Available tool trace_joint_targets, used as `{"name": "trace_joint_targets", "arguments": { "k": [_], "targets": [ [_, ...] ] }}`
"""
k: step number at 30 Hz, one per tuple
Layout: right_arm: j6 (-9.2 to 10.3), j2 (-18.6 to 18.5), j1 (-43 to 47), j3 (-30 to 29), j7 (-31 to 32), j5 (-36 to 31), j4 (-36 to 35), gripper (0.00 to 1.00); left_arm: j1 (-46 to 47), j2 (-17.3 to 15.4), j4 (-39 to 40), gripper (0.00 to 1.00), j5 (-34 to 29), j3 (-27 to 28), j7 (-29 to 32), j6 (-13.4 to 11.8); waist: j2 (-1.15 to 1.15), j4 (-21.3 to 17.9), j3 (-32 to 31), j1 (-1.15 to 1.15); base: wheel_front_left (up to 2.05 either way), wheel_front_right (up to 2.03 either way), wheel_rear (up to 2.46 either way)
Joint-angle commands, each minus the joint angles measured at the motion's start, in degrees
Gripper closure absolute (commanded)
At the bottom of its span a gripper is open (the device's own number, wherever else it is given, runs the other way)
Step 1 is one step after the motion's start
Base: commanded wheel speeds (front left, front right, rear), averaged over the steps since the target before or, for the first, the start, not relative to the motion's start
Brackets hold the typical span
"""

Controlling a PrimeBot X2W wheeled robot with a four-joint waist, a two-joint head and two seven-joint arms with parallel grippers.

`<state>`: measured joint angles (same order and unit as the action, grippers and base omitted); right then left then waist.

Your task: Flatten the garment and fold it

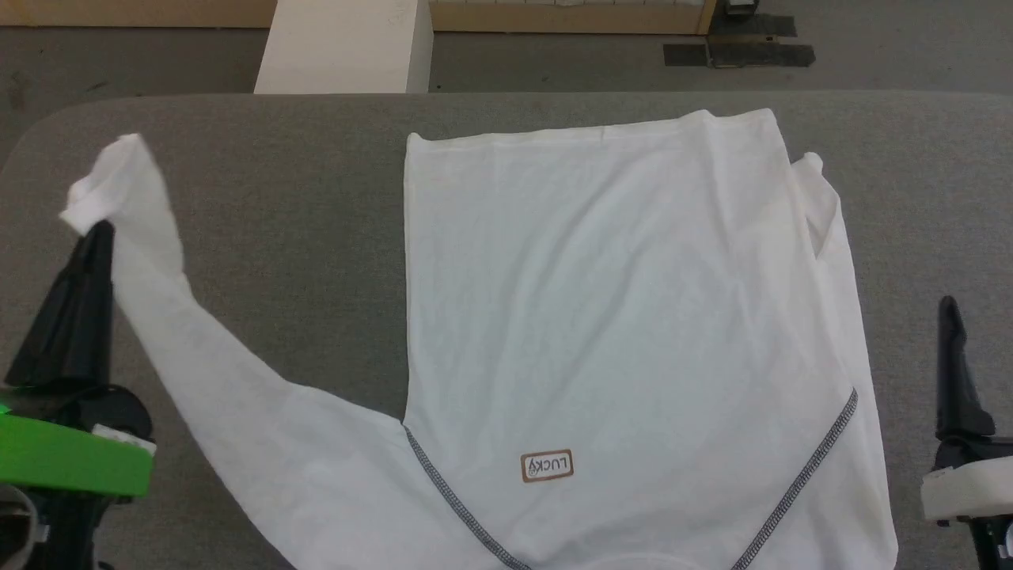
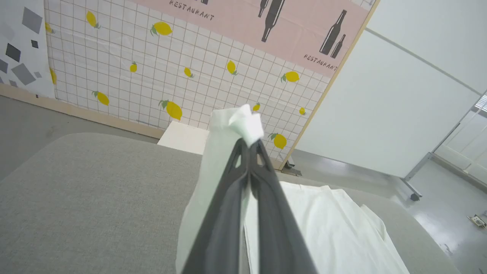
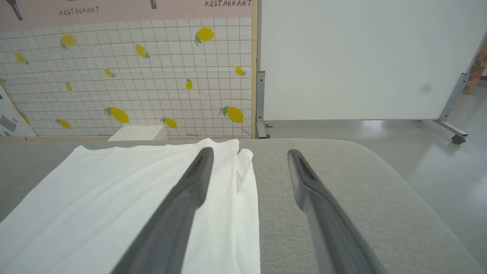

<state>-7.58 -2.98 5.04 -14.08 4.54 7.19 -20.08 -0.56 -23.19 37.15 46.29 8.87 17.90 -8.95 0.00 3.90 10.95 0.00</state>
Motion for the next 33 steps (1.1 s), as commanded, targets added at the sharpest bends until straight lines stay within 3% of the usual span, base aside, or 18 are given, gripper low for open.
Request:
{"name": "trace_joint_targets", "arguments": {
  "k": [1, 6, 13, 20, 25, 33],
  "targets": [
    [0.09, 0.08, -0.12, -0.93, 0.08, 0.16, -0.55, 0.0, 1.5, 0.78, 2.1, 1.0, -0.09, -1.77, 0.54, -0.75, 0.0, -0.12, -0.04, 0.0, 0.0, 0.0, 0.0],
    [0.09, 0.09, -0.7, -3.98, 0.25, 0.92, -1.34, 0.0, 6.85, 3.48, 7.26, 1.0, -2.24, -11.65, 3.49, -2.58, 0.0, -0.68, -0.23, 0.0, 0.0, 0.0, 0.0],
    [0.09, 0.1, -1.21, -7.03, 0.47, 1.55, -2.37, 0.0, 15.83, 9.6, 2.35, 1.0, -8.86, -32.4, 7.02, -0.52, 0.0, -1.72, 0.08, 0.0, 0.0, 0.0, 0.0],
    [0.09, 0.1, -1.25, -8.51, 0.52, 2.19, -2.74, 0.0, 20.58, 18.74, -13.49, 1.0, -13.15, -50.49, 4.11, 3.06, 0.0, -2.99, 0.94, 0.0, 0.0, 0.0, 0.0],
    [0.09, 0.1, -2.23, -6.86, 0.32, 2.59, -2.3, 0.0, 23.12, 20.2, -26.29, 1.0, -11.92, -59.64, 0.62, 4.39, 0.0, -4.83, 2.54, 0.0, 0.0, 0.0, 0.0],
    [0.09, 0.1, -3.95, -4.13, -0.16, 2.66, -0.6, 0.0, 29.95, 20.29, -46.79, 1.0, -7.28, -71.97, -6.44, 3.89, 0.0, -8.14, 5.19, 0.0, 0.0, 0.0, 0.0]
  ]
}}
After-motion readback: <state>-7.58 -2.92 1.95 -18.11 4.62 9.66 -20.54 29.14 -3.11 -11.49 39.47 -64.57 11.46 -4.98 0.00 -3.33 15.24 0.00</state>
